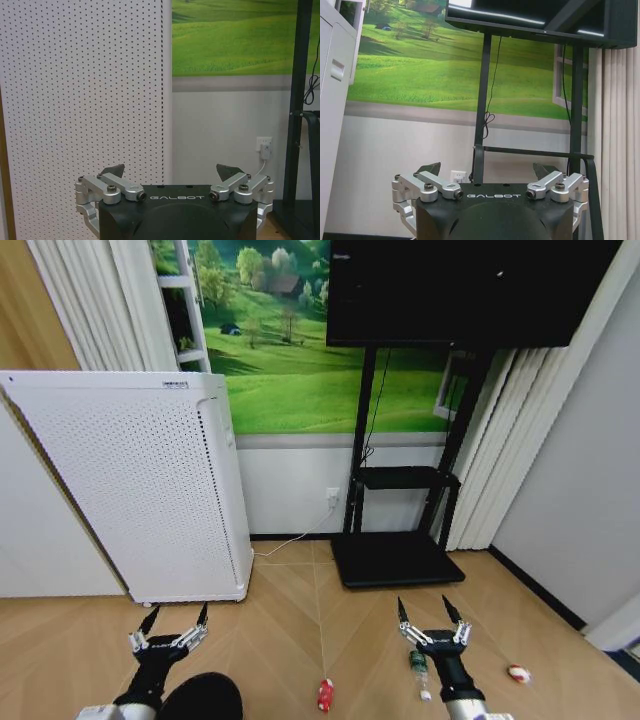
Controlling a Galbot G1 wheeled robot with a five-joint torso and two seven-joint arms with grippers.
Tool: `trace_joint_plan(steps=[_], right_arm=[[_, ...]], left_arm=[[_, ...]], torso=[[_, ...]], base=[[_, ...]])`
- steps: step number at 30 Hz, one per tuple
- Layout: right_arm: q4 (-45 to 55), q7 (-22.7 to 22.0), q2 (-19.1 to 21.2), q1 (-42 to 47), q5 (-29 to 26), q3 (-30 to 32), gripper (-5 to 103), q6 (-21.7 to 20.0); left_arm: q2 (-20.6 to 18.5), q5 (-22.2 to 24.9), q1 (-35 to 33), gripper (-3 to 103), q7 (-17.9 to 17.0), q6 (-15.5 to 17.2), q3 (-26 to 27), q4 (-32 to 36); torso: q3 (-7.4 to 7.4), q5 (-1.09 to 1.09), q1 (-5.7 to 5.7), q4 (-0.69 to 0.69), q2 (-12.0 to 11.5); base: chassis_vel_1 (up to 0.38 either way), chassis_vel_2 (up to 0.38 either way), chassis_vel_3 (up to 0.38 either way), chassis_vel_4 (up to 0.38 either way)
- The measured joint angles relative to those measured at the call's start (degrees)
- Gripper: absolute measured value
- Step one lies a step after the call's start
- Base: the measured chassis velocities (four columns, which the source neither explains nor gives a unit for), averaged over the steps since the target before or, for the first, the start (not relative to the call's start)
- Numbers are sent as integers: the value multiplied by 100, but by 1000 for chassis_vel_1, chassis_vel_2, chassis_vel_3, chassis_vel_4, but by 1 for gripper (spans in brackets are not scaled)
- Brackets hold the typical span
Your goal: Pick up the trash bin and place the garbage on the floor into it.
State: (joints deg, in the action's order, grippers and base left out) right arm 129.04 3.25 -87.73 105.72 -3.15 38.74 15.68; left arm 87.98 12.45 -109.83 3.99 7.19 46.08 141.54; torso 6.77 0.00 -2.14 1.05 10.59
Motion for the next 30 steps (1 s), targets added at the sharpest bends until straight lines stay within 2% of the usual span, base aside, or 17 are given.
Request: trace_joint_plan(steps=[13,21,24,26,30], right_arm=[[-17,3,-5,1,5,-2,100,7],[-22,4,-3,-2,5,0,100,10],[-23,4,0,-4,7,1,100,11],[-19,5,-1,-5,14,2,100,10],[-18,6,0,-6,16,4,100,10]], left_arm=[[4,10,-1,100,0,0,1,-5],[6,10,0,100,0,0,-4,-10],[3,10,1,100,0,0,-3,-11],[2,9,2,100,-2,2,0,-12],[2,10,2,100,-2,3,1,-12]], torso=[[-229,0,70,0,-299],[-305,0,89,0,-395],[-382,0,102,0,-485],[-488,0,114,0,-602],[-541,0,119,0,-661]], base=[[0,0,0,0],[0,0,0,0],[0,0,0,0],[0,0,0,0],[0,0,0,0]])
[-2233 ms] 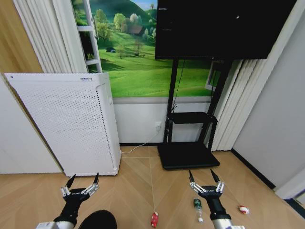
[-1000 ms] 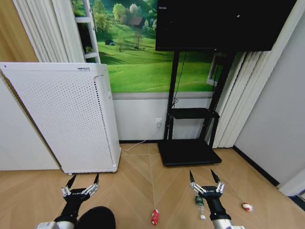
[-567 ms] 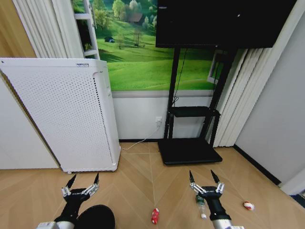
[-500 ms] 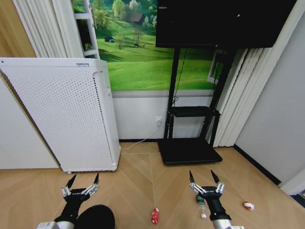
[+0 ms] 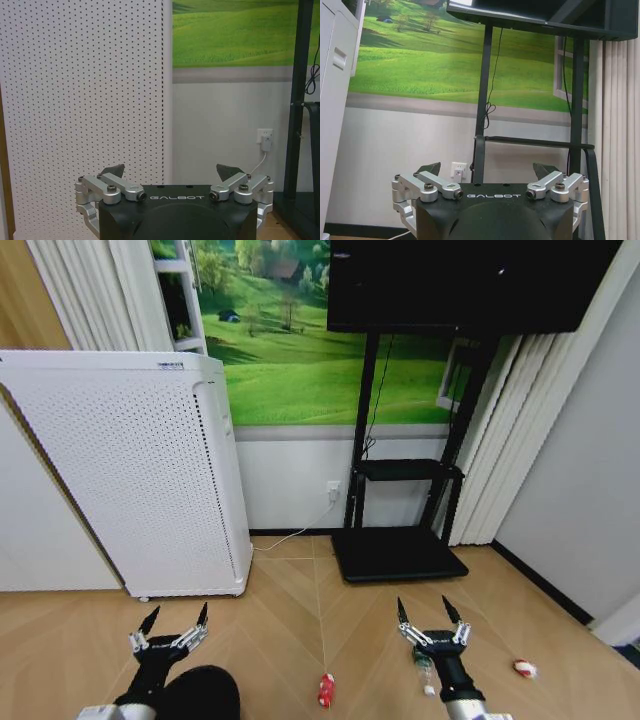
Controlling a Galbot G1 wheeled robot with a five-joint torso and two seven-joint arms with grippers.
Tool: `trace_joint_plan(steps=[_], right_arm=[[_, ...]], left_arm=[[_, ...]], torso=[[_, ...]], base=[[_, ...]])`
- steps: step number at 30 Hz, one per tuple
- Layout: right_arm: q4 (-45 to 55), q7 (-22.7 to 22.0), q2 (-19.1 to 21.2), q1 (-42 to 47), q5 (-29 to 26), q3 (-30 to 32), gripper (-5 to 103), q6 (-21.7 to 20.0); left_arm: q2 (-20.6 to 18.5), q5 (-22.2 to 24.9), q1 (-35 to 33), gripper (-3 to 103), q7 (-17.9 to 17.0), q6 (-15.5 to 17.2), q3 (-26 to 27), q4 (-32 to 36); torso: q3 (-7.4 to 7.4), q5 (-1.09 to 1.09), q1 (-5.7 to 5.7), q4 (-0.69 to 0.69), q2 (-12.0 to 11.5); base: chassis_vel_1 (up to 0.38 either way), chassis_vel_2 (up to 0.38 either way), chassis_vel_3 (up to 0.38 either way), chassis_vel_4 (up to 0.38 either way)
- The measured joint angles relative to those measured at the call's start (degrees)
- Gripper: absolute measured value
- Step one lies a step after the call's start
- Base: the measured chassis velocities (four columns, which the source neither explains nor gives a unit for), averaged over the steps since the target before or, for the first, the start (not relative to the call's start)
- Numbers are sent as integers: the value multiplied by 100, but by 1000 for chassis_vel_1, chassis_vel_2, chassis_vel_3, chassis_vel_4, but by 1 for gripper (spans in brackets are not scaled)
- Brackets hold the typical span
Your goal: Pick up the trash bin and place the garbage on the floor into it.
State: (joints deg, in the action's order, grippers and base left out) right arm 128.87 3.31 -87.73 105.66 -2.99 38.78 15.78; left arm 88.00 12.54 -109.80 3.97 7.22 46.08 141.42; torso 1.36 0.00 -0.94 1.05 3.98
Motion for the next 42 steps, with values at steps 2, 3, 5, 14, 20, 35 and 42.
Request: trace_joint_plan(steps=[2,3,5,14,20,35,42], right_arm=[[2,0,3,0,0,3,100,0],[3,0,5,0,0,4,100,0],[3,0,5,0,0,4,100,0],[3,0,15,-7,-3,-1,100,0],[-37,-57,81,-64,-97,57,100,-1],[-264,-127,176,-339,-290,19,100,-24],[-279,-137,182,-363,-338,53,100,-59]], left_arm=[[0,0,0,100,-1,0,1,0],[0,0,0,100,-2,1,4,2],[0,0,0,100,-3,2,6,4],[-66,-93,-86,100,-322,-52,224,-25],[-497,1848,-868,100,-1502,1234,1258,166],[-1020,3845,-1056,100,-1562,3016,1339,-730],[-1141,3890,-1347,100,-1293,3113,1342,-814]], torso=[[-45,0,6,0,-52],[-86,0,13,0,-100],[-103,0,14,0,-118],[-137,0,44,0,-219],[-137,2,45,-1,-212],[-137,1,39,1,-176],[-131,0,38,0,-168]], base=[[0,0,0,0],[0,0,0,0],[0,0,0,0],[0,0,0,0],[0,0,0,0],[0,0,0,0],[0,0,0,0]])
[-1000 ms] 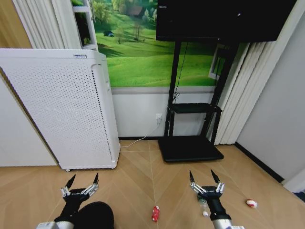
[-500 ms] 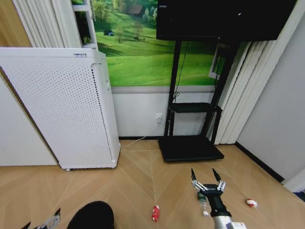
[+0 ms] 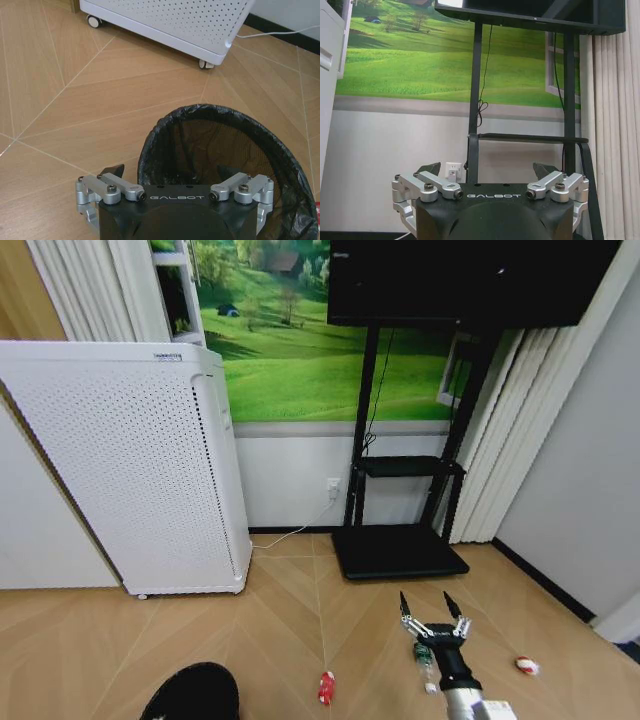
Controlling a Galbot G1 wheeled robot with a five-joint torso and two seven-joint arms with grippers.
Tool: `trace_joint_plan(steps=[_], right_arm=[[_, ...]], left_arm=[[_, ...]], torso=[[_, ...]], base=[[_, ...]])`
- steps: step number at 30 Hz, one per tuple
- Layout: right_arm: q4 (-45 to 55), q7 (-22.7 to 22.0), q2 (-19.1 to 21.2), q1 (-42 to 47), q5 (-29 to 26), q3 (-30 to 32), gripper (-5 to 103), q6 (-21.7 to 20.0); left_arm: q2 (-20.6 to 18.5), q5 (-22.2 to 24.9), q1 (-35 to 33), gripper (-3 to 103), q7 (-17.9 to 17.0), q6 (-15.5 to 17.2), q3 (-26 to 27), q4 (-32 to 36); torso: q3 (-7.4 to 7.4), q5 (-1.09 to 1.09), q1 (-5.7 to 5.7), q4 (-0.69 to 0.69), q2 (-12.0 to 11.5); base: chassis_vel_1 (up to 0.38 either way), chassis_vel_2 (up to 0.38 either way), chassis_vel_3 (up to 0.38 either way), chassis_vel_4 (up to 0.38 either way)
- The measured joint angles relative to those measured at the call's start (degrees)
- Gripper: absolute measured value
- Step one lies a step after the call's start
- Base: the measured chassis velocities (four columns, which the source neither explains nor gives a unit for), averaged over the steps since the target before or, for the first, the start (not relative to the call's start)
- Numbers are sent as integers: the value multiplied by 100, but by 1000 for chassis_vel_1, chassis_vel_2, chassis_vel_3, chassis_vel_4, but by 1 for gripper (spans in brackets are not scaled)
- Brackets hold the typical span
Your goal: Pick up the trash bin and place the garbage on the floor into it.
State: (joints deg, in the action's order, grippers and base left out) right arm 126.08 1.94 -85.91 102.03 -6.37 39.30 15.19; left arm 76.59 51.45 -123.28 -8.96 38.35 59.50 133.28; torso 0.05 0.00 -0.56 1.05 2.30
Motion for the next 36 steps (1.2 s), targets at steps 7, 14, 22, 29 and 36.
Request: trace_joint_plan(steps=[7,14,22,29,36], right_arm=[[-52,-4,-3,-18,-2,-14,100,-5],[-14,-3,51,-19,-58,-20,100,-64],[7,-13,72,-18,-106,16,100,-68],[6,-15,36,-2,-97,2,100,-66],[-9,-15,37,4,-83,-10,100,-54]], left_arm=[[-38,-32,368,100,-205,48,-120,-310],[-11,-30,1121,103,-855,371,-740,-717],[41,-226,1151,85,-898,286,-1002,-923],[48,-262,1058,59,-694,179,-863,-994],[32,-234,1049,32,-512,60,-728,-970]], torso=[[5,0,-1,1,5],[9,0,-3,1,8],[10,-4,-3,1,12],[12,0,-3,0,13],[13,3,-4,0,13]], base=[[0,0,0,0],[0,0,0,0],[0,0,0,0],[0,0,0,0],[0,0,0,0]])
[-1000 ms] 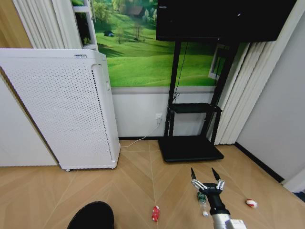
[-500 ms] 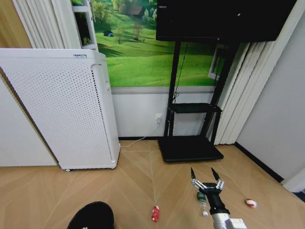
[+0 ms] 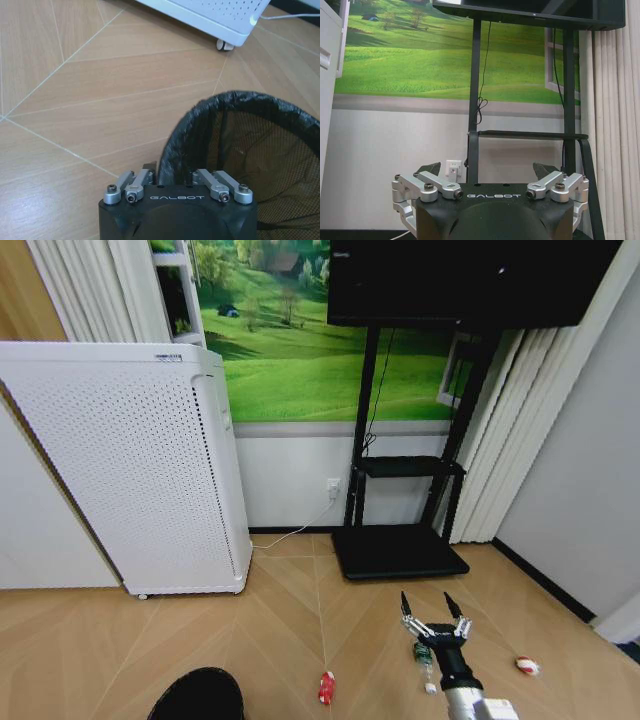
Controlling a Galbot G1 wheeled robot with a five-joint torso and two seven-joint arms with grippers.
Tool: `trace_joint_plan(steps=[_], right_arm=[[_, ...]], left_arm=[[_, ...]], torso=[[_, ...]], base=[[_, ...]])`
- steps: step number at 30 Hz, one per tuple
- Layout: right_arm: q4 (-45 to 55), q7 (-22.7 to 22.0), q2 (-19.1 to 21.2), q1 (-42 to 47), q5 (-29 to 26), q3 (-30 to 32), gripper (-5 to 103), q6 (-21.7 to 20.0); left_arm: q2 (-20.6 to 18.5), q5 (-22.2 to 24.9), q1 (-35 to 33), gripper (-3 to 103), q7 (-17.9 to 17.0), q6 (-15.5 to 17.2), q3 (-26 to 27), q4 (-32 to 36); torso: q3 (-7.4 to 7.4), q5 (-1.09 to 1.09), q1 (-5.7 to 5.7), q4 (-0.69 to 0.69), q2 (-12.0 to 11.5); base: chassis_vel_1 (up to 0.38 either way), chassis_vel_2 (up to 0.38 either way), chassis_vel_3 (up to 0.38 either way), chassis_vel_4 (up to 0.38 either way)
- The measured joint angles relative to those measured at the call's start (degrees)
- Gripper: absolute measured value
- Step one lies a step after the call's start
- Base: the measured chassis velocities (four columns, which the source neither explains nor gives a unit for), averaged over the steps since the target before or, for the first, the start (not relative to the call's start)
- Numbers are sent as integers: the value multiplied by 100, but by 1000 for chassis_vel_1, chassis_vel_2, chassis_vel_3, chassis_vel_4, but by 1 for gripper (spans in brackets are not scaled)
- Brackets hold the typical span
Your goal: Pick up the trash bin and place the garbage on the floor into it.
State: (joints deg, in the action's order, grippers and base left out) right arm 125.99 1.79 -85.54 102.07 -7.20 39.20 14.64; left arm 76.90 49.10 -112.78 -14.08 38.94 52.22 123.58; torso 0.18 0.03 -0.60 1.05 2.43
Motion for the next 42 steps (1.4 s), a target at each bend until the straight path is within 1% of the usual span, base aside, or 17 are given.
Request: trace_joint_plan(steps=[2,4,5,6,7,9,14,15,17,18,20,21,22,23,32,37,42], right_arm=[[-3,0,0,4,2,-1,100,5],[-3,0,0,6,3,-2,100,9],[-4,0,-1,10,4,-4,100,15],[-6,1,-3,12,5,-4,100,20],[-9,0,-5,15,6,-4,100,24],[-13,1,-5,16,6,-5,100,30],[-23,-74,-8,10,-1,-3,100,36],[-28,-119,-13,9,-12,-2,100,36],[-70,-209,-24,7,-13,4,100,64],[-70,-209,-24,7,-13,4,100,64],[-177,-335,-23,22,133,23,100,134],[-177,-335,-23,22,133,23,100,134],[-231,-371,-22,47,256,43,100,140],[-261,-392,-21,62,332,47,100,166],[-273,-407,-63,153,460,-20,100,249],[-283,-394,-91,202,489,-77,100,290],[-291,-358,-104,200,510,-138,100,290]], left_arm=[[9,17,0,20,20,-48,22,29],[12,29,0,20,25,-65,27,43],[21,46,-1,10,45,-96,37,63],[26,56,0,10,37,-129,52,77],[29,65,-1,6,27,-154,76,83],[35,94,2,4,31,-181,91,101],[83,88,17,3,24,-331,161,94],[105,68,31,3,41,-461,187,82],[178,-49,83,3,157,-967,278,67],[178,-49,83,3,157,-967,278,67],[215,-426,187,3,350,-1817,452,81],[215,-426,187,3,350,-1817,452,81],[198,-676,263,3,479,-2168,597,98],[168,-778,322,3,528,-2307,720,122],[116,-906,536,3,664,-2642,1226,177],[120,-910,544,3,684,-2691,1322,228],[151,-825,488,3,727,-2650,1245,399]], torso=[[0,-1,0,0,0],[0,-1,0,0,0],[0,-1,0,0,1],[0,-1,0,0,1],[0,-2,0,0,2],[1,-3,0,0,2],[1,-3,0,0,3],[1,-3,0,0,3],[1,-1,0,0,3],[1,-1,0,0,3],[1,-2,0,0,3],[1,-2,0,0,3],[1,-4,0,0,3],[1,-3,0,1,3],[2,-2,0,0,3],[2,-3,0,0,4],[2,-3,0,-1,4]], base=[[0,0,0,0],[0,0,0,0],[0,0,0,0],[0,0,0,0],[0,0,0,0],[0,0,0,0],[0,0,0,0],[0,0,0,0],[0,0,0,0],[0,0,0,0],[0,0,0,0],[0,0,0,0],[0,0,0,0],[0,0,0,0],[0,0,0,0],[75,54,-67,-67],[187,161,-161,-183]])
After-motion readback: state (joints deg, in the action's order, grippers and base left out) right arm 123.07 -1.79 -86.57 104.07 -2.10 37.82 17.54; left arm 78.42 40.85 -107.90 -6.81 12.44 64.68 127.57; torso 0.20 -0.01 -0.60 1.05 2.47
